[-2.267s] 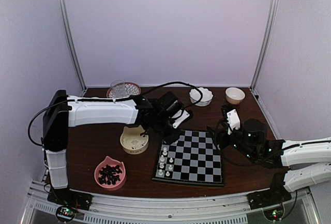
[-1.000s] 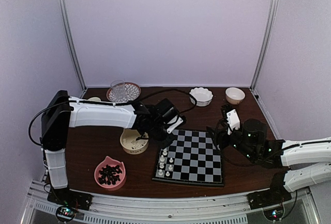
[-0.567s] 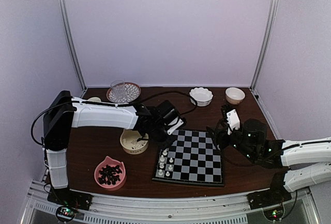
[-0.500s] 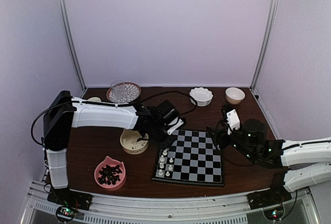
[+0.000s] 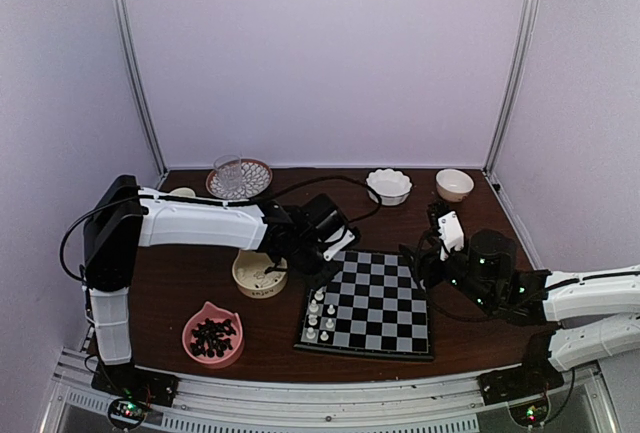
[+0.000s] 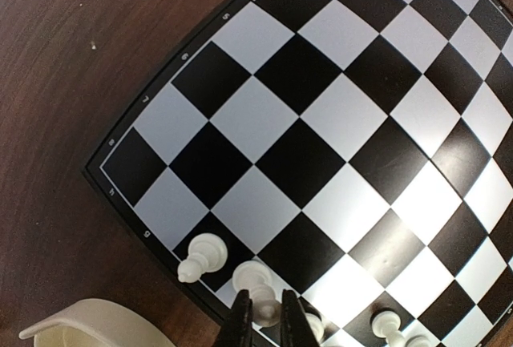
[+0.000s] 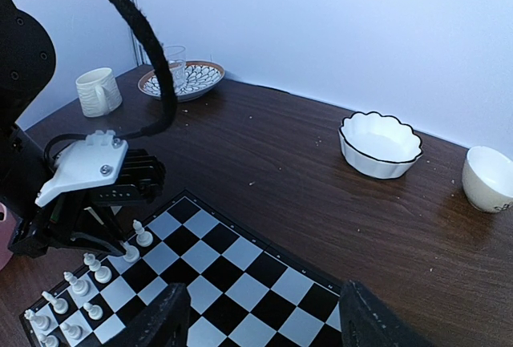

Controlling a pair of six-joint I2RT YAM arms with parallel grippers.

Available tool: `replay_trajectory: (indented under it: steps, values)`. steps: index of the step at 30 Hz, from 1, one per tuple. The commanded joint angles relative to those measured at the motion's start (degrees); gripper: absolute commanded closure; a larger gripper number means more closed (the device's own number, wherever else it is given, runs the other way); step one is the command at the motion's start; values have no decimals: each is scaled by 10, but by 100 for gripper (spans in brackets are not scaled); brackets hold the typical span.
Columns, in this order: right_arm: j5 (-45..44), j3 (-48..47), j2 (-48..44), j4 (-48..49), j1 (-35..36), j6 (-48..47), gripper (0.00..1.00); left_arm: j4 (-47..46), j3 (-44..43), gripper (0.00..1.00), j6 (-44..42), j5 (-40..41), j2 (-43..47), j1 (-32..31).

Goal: Set up the chess pieces on the board
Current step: Place the queen at d1.

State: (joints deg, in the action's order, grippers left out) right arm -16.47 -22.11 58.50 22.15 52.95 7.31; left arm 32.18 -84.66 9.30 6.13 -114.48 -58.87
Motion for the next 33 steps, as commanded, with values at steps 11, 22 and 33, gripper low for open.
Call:
replay_trajectory:
  steps: [11,22,33]
  values:
    - [7,-2,1,6,-3,3,33,11,12,92,0,-17,9,4]
    - [9,-2,2,6,-3,3,33,12,10,92,13,-45,24,12]
    - [11,-4,6,7,-3,2,33,5,19,92,15,-55,42,18]
